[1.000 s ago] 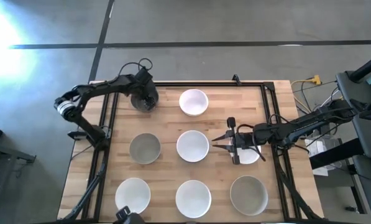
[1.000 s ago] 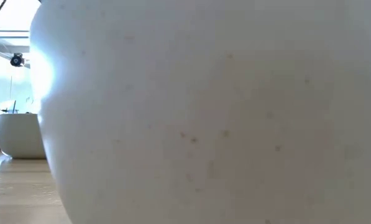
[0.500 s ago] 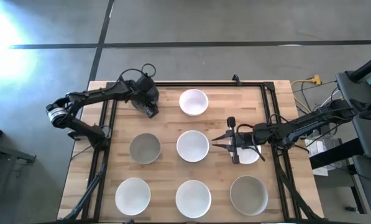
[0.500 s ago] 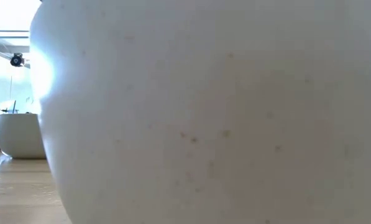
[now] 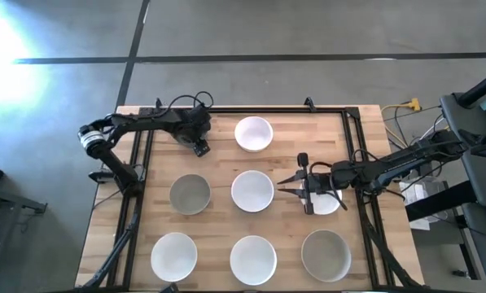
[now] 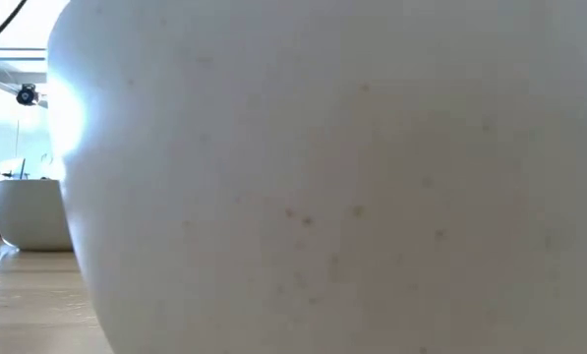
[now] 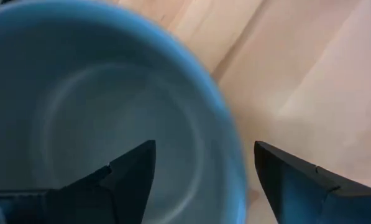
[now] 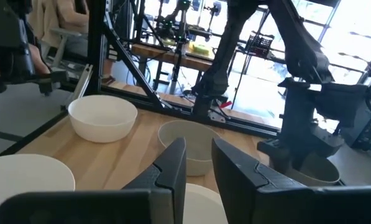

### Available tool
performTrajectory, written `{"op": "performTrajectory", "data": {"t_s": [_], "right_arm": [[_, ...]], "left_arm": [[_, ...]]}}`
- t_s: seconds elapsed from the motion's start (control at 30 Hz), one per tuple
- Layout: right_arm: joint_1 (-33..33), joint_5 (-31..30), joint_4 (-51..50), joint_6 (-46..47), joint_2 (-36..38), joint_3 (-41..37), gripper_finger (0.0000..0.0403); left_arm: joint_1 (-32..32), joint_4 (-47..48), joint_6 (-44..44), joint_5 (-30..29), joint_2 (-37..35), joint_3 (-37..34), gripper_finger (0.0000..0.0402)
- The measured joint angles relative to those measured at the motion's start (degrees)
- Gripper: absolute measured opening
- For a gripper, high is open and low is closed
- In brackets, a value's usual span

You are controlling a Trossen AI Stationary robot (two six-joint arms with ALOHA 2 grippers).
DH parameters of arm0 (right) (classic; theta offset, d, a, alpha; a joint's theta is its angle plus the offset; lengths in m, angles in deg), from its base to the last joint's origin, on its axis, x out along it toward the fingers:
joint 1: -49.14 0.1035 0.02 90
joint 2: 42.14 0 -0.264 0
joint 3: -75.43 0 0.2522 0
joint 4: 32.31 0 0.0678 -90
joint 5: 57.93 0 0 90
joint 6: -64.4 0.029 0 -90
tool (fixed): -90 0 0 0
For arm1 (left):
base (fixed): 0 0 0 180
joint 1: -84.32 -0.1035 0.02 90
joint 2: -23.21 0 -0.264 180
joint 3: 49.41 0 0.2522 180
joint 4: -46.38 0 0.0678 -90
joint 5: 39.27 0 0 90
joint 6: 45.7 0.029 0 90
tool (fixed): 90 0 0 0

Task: Nest bowls inside each other
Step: Stack the dark gray bowl on top of the white bowl

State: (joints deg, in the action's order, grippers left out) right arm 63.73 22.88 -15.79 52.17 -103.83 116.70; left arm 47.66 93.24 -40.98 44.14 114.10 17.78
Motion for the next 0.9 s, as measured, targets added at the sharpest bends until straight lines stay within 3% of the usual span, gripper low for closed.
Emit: {"op": "performTrajectory", "data": {"t_s": [0.17, 0.4, 0.47, 0.63, 0.9], "right_arm": [[0.0, 0.0, 0.0, 0.0, 0.0, 0.0, 0.0075], [0.0, 0.0, 0.0, 0.2, 0.0, 0.0, 0.0071], [0.0, 0.0, 0.0, 0.2, 0.0, 0.0, 0.0073], [0.0, 0.0, 0.0, 0.2, 0.0, 0.0, 0.0074], [0.0, 0.0, -0.3, 0.2, 0.0, 0.0, 0.007]], "left_arm": [[0.0, 0.3, 0.4, -0.4, 0.4, 0.0, 0.0194], [0.0, 3.1, 2.7, -0.5, -0.9, 0.0, 0.0038], [0.0, 4.3, 3.3, -0.5, -1.0, 0.0, 0.0011], [0.8, 7.2, 3.4, -1.6, -1.8, 0.0, 0.0009], [8.4, 6.9, 3.3, -11.1, -9.5, -0.2, 0.0001]]}}
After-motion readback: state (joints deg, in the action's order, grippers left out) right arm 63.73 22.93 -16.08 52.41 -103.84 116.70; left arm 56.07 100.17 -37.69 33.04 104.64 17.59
